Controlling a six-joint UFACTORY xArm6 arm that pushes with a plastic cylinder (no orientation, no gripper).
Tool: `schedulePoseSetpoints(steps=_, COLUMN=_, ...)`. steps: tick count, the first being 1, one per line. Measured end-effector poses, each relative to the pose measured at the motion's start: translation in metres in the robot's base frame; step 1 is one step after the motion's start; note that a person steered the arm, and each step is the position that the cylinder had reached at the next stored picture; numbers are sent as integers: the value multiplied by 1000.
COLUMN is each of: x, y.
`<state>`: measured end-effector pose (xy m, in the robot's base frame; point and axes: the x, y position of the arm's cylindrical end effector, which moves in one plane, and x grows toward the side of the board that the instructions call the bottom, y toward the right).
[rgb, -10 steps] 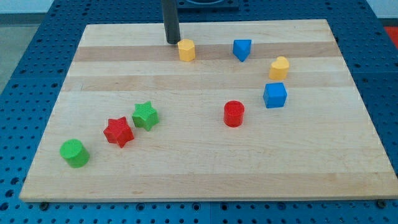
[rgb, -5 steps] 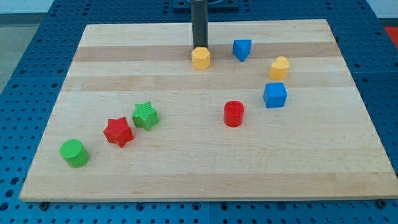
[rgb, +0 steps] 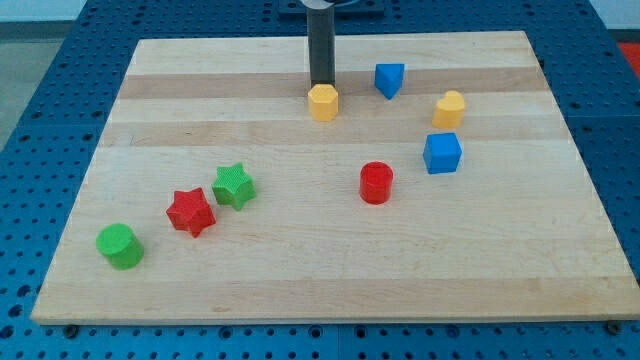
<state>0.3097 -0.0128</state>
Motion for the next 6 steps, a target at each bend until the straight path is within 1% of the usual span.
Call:
schedulePoseSetpoints(steps=1, x=17, y=3)
schedulePoseSetpoints(steps=5, x=19, y=3)
schedulePoseSetpoints(steps=6, x=13, y=3)
